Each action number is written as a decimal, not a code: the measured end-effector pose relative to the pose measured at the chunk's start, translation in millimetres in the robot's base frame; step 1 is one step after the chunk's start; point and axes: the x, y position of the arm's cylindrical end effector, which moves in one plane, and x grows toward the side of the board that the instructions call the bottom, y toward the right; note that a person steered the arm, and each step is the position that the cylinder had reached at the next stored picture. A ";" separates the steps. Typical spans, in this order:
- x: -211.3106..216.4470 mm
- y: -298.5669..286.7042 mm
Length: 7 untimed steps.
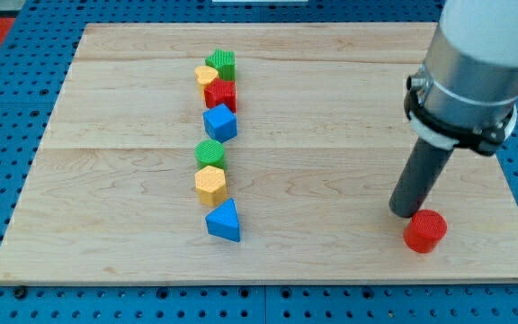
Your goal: Place the blue triangle left to the red circle
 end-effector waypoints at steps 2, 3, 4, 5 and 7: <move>-11.2 -170.1; -50.1 -188.7; -59.4 -253.8; -30.7 -244.5; 5.8 -255.1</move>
